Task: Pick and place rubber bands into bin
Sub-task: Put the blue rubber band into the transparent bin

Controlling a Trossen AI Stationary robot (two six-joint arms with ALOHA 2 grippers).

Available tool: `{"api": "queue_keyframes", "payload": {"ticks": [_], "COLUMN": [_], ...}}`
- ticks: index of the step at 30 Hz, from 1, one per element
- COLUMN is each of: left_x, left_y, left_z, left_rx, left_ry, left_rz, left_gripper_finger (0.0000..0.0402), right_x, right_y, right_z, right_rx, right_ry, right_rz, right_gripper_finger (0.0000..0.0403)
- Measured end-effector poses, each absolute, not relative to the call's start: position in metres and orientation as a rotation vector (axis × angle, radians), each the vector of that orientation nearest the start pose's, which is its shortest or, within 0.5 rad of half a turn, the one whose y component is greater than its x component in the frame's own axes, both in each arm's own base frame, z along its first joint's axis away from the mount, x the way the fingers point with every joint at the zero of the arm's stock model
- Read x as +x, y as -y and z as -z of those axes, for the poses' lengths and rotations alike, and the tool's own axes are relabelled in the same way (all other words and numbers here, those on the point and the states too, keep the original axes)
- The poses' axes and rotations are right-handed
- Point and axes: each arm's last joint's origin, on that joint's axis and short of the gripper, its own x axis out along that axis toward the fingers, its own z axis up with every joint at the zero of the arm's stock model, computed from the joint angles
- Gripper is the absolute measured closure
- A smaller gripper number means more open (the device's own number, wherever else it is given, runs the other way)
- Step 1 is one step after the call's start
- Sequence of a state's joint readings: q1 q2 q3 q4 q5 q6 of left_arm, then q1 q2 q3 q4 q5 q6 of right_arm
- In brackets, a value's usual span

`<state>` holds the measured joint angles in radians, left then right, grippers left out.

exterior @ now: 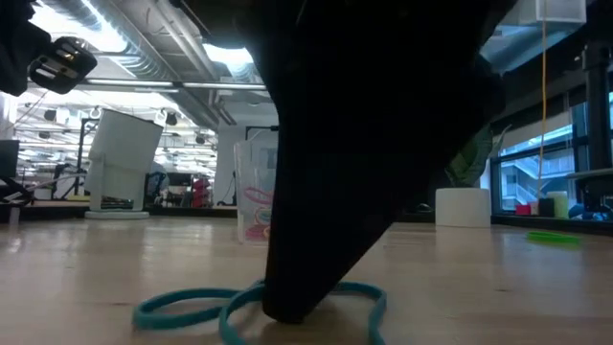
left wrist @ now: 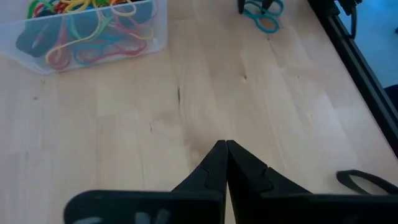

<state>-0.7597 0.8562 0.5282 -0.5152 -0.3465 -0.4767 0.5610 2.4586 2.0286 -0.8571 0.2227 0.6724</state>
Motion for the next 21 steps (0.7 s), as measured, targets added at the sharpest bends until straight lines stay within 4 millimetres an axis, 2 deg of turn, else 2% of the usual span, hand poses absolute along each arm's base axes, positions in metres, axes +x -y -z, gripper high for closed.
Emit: {"api": "queue_keyframes", "payload": {"ticks": [4,10,12,17,21], "left_x": [0.124,0.124,0.124,0.123,0.123], "left_y": [0.104,0.104,0.104,0.104,0.105], "left_z": [-0.21,-0.21,-0.21,-0.209,-0.209], "left_rx": [-0.008,-0.014,-0.015,0.019,0.036], "left_ry": [-0.792,-0.793,-0.794,-0.801,-0.8], "left_rz": [0.213,0.211,0.212,0.232,0.253], "left_gripper_finger": [0.04,0.04,0.04,0.04,0.0399], "right_x": [0.425,0.426,0.425,0.42,0.413], "right_y": [-0.26,-0.259,-0.259,-0.257,-0.251], "right_z": [-0.123,-0.124,-0.127,-0.15,-0.203], "right_rx": [0.111,0.165,0.204,0.178,0.189], "right_ry": [-1.206,-1.219,-1.217,-1.217,-1.094], "right_rz": [0.109,0.119,0.145,0.189,0.209], "right_gripper_finger": [0.0272,0.0385,0.0391,0.0398,0.0396]}}
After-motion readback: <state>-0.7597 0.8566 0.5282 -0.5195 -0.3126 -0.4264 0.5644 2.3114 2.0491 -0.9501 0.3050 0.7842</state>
